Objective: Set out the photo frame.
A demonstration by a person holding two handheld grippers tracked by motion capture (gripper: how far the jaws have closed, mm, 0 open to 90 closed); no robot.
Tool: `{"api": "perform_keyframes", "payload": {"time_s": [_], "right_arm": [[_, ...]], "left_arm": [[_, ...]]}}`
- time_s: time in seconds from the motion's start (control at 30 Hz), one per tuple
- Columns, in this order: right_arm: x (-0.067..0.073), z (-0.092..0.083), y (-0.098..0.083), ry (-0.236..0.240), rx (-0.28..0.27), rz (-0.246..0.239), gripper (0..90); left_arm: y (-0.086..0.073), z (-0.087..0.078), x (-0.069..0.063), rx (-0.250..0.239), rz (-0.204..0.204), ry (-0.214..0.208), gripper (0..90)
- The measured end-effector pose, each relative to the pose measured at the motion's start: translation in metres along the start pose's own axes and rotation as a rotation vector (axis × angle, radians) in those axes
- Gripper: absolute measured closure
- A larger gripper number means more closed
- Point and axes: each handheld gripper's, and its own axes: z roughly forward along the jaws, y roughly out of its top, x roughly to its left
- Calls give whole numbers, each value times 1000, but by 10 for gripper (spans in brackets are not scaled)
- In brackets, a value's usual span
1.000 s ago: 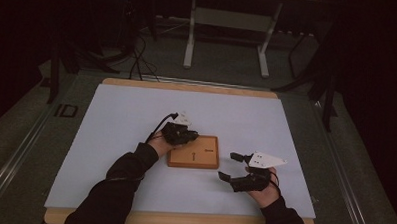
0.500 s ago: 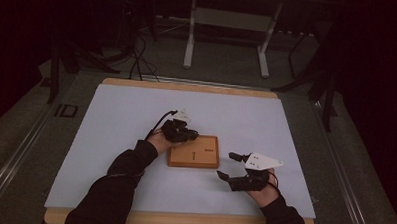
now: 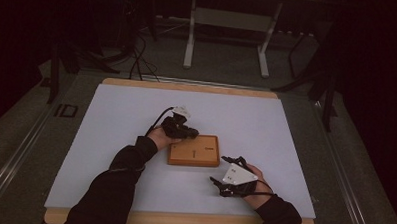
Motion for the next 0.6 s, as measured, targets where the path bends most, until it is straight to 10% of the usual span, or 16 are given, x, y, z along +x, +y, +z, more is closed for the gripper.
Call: {"api": "perform_keyframes", "payload": {"time_s": [0.4, 0.6], "right_arm": [[25, 29, -4, -252, 168, -424, 407], [29, 42, -12, -303, 194, -537, 524]], "left_arm": [[2, 0, 5, 8, -12, -28, 843], [2, 0, 5, 9, -11, -28, 843]]}}
